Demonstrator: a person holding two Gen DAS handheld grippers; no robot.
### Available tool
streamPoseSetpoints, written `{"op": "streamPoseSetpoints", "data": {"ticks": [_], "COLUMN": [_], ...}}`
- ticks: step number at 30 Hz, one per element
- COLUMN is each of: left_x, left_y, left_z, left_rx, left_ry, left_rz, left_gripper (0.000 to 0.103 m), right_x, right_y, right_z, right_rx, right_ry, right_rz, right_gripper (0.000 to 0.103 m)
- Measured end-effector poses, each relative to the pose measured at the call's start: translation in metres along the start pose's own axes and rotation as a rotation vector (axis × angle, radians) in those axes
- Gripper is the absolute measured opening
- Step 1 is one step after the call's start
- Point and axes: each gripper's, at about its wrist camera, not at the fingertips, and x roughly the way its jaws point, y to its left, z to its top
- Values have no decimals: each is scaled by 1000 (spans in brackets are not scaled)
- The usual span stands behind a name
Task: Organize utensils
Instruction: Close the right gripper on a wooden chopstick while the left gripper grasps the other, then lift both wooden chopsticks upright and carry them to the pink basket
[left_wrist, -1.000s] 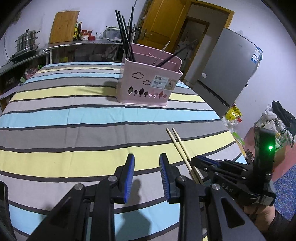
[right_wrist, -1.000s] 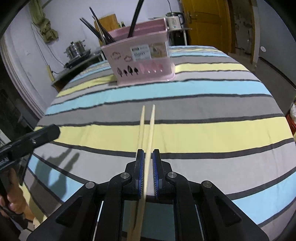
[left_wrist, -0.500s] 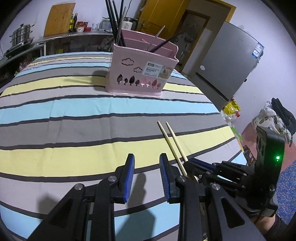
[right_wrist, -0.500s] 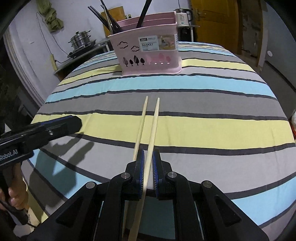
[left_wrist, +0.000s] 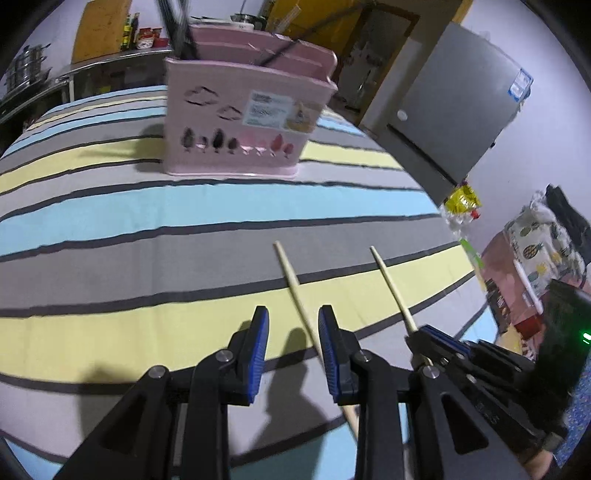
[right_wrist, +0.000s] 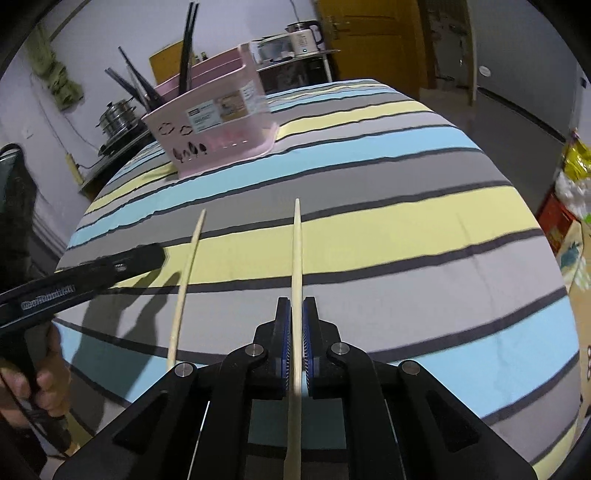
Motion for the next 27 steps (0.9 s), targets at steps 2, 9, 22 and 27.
{"op": "streamPoseSetpoints", "data": {"ticks": [2, 9, 22, 27], "left_x": [11, 15, -4, 10], "left_y": [-6, -8, 26, 20], "left_z": [2, -1, 6, 20], "left_rx": [14, 122, 140, 160], "left_ry": [19, 39, 75, 88], "left_rz": [11, 78, 82, 97], "left_gripper": [29, 11, 23, 24], "right_x": [-2, -1, 28, 41], "right_y": [-2, -4, 1, 6], "right_z": [1, 8, 43, 57], "right_rx": [13, 11, -56, -89], "right_ry": [5, -6, 20, 44], "right_rz": [11, 24, 9, -3], "right_gripper": [6, 7, 10, 10]}}
